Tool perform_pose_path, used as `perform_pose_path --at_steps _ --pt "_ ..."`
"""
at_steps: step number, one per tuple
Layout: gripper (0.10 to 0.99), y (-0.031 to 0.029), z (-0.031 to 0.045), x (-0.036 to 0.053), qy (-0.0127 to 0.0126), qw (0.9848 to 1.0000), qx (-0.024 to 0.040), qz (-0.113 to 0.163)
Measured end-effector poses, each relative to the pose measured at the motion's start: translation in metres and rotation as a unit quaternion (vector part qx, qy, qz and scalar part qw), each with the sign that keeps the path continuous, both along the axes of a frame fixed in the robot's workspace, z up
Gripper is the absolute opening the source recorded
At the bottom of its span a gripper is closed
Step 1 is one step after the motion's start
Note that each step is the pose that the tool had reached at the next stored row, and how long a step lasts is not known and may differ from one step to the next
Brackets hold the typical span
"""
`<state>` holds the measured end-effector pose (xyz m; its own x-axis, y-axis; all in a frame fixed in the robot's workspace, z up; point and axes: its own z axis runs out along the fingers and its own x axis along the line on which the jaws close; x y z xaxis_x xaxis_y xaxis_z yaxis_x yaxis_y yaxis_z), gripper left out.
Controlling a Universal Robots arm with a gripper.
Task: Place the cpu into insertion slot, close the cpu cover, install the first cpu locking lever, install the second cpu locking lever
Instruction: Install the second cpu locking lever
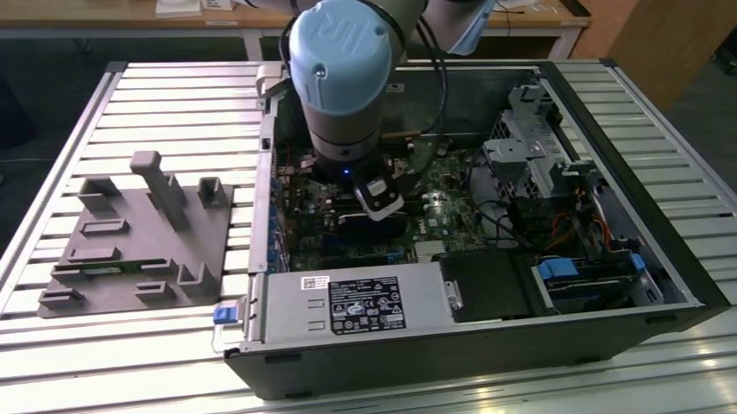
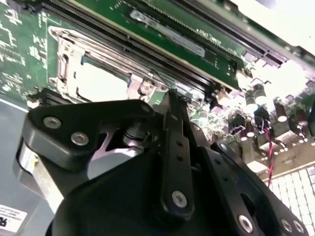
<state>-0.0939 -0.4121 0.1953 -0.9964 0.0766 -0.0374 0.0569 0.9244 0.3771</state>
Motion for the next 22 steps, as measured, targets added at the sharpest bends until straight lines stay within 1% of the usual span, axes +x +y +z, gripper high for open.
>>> perform_pose_path --at_steps 3,5,6,9,11,16,18,22 --pt "0.106 0.0000 0.0001 0.0042 0.0000 1.0000 -0.0067 -0.001" --pt "0.106 0.0007 -0.0001 0.0046 0.0000 0.9999 -0.0116 -0.002" --pt "0.106 0.0021 -0.0005 0.0046 0.0000 0.9999 -0.0126 -0.002" --pt "0.106 0.0096 -0.0014 0.0046 0.0000 0.9999 -0.0147 -0.002" --pt "0.106 0.0119 -0.0024 0.0047 0.0000 0.9999 -0.0164 -0.002" --pt "0.106 0.0126 -0.0061 0.0047 0.0000 0.9997 -0.0237 -0.002" --pt "0.106 0.0127 -0.0068 0.0046 0.0001 0.9997 -0.0250 -0.002" --pt "0.106 0.0127 -0.0074 0.0044 0.0000 0.9997 -0.0253 -0.002"
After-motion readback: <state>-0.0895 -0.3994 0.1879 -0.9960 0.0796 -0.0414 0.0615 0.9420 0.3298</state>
